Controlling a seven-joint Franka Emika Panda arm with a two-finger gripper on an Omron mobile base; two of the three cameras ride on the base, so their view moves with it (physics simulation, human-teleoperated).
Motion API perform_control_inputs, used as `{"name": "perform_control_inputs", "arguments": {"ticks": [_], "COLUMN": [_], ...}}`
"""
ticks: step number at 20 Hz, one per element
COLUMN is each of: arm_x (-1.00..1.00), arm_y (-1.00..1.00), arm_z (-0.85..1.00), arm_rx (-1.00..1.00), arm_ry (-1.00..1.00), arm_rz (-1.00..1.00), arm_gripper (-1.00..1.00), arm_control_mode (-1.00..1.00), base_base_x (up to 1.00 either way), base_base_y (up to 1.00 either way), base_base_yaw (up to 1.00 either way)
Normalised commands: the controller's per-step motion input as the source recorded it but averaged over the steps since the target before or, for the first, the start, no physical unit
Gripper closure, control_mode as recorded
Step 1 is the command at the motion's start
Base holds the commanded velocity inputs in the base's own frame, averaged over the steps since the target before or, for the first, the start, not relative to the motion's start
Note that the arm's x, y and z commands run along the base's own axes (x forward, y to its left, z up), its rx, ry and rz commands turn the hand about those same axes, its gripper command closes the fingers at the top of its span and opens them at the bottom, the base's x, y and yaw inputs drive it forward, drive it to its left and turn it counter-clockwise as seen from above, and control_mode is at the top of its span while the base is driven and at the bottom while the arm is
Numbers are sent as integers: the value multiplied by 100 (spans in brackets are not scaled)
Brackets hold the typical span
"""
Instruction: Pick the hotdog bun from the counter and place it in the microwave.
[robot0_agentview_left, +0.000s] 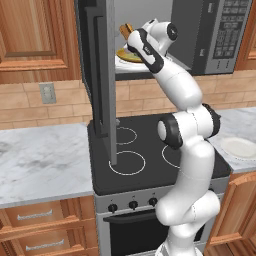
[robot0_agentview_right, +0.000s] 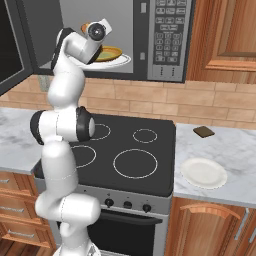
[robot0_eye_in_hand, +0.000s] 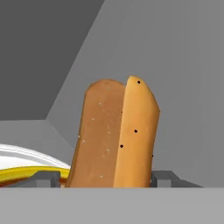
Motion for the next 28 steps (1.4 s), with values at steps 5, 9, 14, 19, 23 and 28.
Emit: {"name": "perform_control_inputs", "arguments": {"ticks": [5, 9, 14, 19, 23, 28], "arm_x": [23, 8, 0, 0, 0, -2], "arm_y": [0, 0, 0, -1, -8, -15], "arm_z": [-11, -28, -21, -2, 0, 0], "arm_rx": [0, 0, 0, 0, 0, 0], "arm_ry": [0, 0, 0, 0, 0, 0], "arm_rz": [0, 0, -1, -2, -2, -2], "arm_gripper": [100, 100, -100, -100, -100, -100], "arm_control_mode": [-100, -100, -100, -100, -100, -100], "base_base_x": [0, 0, 0, 0, 0, 0], "base_base_y": [0, 0, 0, 0, 0, 0], "base_base_yaw": [0, 0, 0, 0, 0, 0]}}
